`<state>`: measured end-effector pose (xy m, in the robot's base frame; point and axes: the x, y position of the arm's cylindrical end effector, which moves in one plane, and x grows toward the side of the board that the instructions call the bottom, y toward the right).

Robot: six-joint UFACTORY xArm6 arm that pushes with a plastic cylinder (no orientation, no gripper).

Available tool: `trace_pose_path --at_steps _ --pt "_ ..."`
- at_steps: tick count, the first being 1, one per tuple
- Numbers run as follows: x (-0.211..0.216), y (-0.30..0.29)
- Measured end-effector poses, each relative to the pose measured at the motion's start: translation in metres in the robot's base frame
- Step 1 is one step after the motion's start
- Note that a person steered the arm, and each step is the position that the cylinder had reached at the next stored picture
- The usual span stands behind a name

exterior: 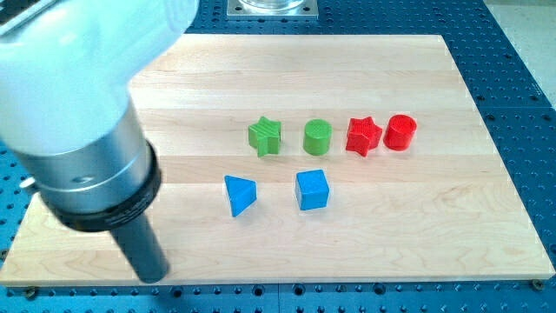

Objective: Place the yellow hexagon at the left of the blue triangle

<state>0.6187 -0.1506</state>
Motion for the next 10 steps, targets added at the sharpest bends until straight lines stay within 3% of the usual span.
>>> trace_pose_path --at_steps 1,2,3,5,7,9,10 --pt "-0.01 -0.053" --pt "-0.025 -0.055" --pt "-0.048 -0.008" --pt "-0.053 -0.079" --pt "-0.088 -0.026" --pt "-0.093 0.024" --pt "-0.093 0.012"
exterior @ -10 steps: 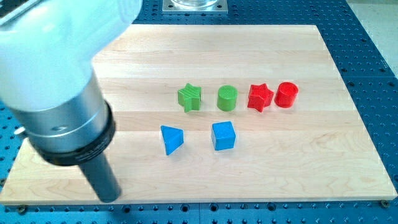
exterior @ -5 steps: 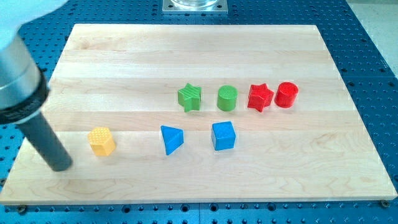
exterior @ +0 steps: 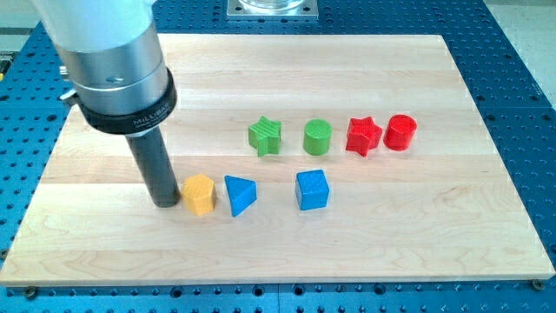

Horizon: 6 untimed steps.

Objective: Place the yellow hexagon at the left of the blue triangle

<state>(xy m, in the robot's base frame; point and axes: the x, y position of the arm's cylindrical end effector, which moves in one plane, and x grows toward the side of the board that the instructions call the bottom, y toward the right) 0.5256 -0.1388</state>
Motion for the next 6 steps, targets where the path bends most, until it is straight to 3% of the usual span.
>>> trace_pose_path --at_steps 1,2,3,4,6 --pt "-0.018 0.004" --pt "-0.042 0.049" --pt "-0.036 0.069" --pt "-0.024 0.049" --pt "-0.021 -0.049"
